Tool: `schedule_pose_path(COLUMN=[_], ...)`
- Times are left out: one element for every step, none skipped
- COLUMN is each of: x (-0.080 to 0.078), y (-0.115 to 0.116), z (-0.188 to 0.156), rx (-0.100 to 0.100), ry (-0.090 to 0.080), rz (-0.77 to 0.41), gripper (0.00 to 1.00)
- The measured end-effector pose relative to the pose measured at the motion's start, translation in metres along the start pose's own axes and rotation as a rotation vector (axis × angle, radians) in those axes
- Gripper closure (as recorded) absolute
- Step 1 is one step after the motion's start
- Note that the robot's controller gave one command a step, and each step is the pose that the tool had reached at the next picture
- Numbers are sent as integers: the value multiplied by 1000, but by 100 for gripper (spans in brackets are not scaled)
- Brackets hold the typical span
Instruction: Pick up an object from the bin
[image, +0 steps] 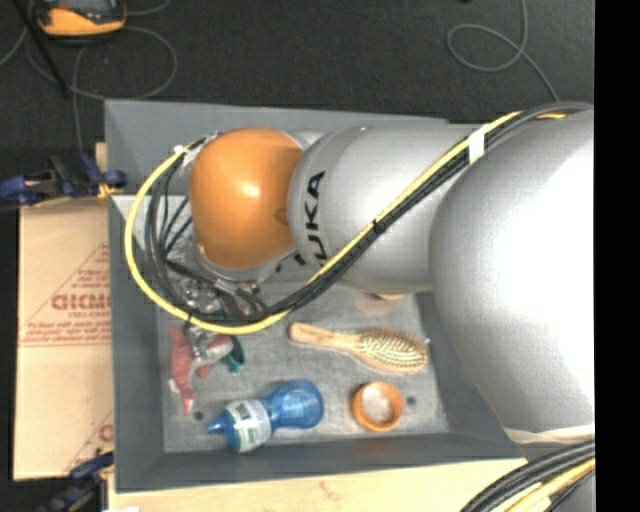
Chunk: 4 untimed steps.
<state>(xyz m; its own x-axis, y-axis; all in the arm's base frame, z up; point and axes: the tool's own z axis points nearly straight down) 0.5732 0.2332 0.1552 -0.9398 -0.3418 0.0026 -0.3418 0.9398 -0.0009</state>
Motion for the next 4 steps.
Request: schedule_pose_path(x=[0,10,31,34], y=[-1,-5,4,-22], z=[-23,-42,-11,-160], rx=[0,-1,1,5], ry=[-3,-8,-16,-15], rz=[-2,-16,-135,-670], gripper=[100,100,100,100])
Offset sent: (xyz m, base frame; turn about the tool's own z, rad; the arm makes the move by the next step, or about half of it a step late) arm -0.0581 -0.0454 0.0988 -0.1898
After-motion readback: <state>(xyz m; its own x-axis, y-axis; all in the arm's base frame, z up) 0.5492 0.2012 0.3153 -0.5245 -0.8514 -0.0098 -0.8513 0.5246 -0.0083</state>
